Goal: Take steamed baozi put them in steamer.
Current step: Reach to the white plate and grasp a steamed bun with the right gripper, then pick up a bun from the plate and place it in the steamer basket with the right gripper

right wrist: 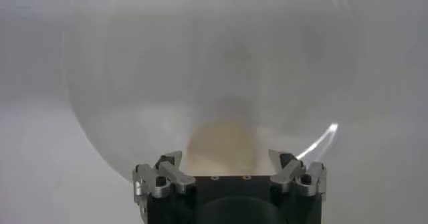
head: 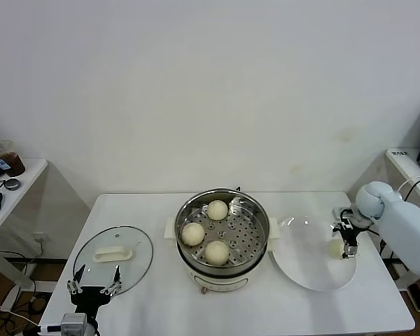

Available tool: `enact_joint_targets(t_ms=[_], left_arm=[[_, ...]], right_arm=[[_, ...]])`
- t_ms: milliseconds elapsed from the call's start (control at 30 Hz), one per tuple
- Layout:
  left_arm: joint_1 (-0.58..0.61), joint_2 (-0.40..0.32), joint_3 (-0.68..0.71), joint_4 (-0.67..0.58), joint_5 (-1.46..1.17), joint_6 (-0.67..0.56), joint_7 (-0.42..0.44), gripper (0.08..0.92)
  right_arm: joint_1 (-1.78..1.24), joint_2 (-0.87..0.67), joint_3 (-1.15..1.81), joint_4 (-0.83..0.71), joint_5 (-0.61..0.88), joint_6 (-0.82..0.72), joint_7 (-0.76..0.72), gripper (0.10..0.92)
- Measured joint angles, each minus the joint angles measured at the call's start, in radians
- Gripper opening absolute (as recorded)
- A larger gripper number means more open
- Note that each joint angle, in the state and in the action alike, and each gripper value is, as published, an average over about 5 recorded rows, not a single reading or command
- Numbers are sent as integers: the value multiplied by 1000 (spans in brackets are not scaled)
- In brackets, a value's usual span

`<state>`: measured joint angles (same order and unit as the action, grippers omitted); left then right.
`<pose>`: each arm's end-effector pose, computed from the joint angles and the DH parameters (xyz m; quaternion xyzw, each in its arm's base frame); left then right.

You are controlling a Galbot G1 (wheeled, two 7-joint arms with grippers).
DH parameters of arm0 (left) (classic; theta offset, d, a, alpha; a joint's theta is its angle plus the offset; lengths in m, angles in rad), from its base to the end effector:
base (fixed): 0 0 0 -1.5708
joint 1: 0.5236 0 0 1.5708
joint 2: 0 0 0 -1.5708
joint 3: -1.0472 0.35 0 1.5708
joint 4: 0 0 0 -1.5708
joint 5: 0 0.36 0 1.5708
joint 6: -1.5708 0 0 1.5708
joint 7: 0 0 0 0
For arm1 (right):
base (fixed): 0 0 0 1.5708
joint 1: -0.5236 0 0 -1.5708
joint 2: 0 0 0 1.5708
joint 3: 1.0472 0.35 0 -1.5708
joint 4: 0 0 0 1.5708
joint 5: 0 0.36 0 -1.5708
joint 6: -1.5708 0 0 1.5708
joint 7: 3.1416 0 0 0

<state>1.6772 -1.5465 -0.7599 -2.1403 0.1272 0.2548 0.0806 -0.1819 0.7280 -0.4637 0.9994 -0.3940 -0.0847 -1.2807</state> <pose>0.1474 0.0747 -0.2982 0.0662 -0.9768 -0.1205 0.1642 0.5277 -0.2385 -0.2303 0.4728 -0.5152 0.5185 0.4921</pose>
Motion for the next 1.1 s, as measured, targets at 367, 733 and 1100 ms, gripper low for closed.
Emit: enact_joint_targets(t_ms=[367,733,1100], left_arm=[[-1,0,3,10,3,-1,0,823],[-7,0,8,14,4,-1,0,823],[-18,2,13,23,10,-7,-5,823]], right_arm=[[-15,14,9,-20,-15,-9,17,779],[-2,-11,10,-13,-2,-22,13,551],[126,-58,-102,100,139,-84,-1,541]])
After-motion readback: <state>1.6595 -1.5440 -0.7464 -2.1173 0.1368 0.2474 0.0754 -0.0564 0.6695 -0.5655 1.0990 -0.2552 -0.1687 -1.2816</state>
